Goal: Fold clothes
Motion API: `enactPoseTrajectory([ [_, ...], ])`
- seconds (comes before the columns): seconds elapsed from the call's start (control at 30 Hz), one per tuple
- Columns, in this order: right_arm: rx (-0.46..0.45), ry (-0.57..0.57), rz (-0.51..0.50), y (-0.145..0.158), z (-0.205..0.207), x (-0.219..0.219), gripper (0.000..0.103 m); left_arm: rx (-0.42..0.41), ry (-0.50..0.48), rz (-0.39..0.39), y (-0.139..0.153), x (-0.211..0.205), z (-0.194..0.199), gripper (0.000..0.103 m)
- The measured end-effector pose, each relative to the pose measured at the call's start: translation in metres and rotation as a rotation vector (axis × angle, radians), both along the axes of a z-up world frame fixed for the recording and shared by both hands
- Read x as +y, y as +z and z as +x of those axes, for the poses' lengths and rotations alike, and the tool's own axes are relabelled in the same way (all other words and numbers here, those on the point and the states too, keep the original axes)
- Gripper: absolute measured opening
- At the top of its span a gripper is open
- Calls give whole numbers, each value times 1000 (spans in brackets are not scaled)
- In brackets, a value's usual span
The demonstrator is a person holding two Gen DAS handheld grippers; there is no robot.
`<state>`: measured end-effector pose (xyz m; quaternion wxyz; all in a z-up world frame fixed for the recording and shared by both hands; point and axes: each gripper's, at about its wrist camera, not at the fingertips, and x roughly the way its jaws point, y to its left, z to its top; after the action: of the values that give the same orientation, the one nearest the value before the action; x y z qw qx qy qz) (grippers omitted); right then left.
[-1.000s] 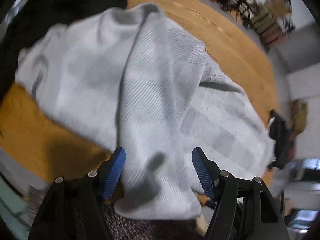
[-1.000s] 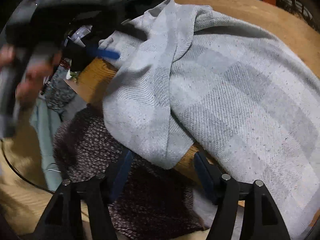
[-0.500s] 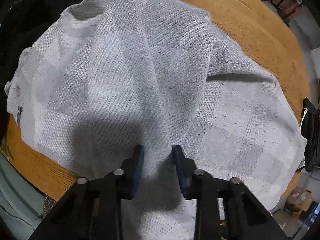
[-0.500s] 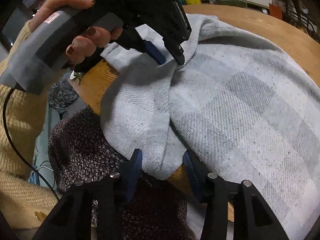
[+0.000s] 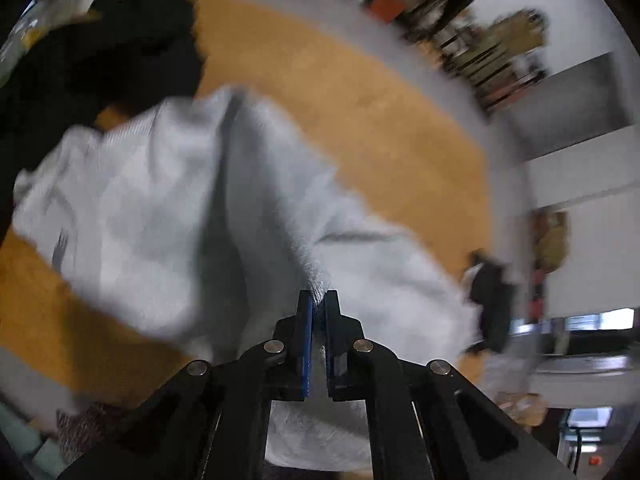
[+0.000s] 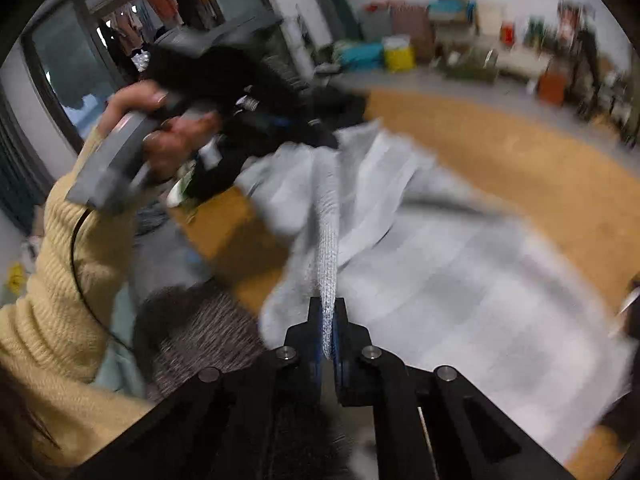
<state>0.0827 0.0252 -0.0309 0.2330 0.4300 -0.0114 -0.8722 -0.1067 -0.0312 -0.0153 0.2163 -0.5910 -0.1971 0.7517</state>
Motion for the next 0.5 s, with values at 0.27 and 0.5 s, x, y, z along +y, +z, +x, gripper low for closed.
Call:
enactPoseTrajectory([
  [0.27, 314, -307, 343, 107, -67, 35, 5, 157, -12, 130, 56, 82, -57, 4],
  [0.5, 515, -313, 428, 163, -70, 18, 5, 263, -44, 164, 60, 93, -43, 4],
])
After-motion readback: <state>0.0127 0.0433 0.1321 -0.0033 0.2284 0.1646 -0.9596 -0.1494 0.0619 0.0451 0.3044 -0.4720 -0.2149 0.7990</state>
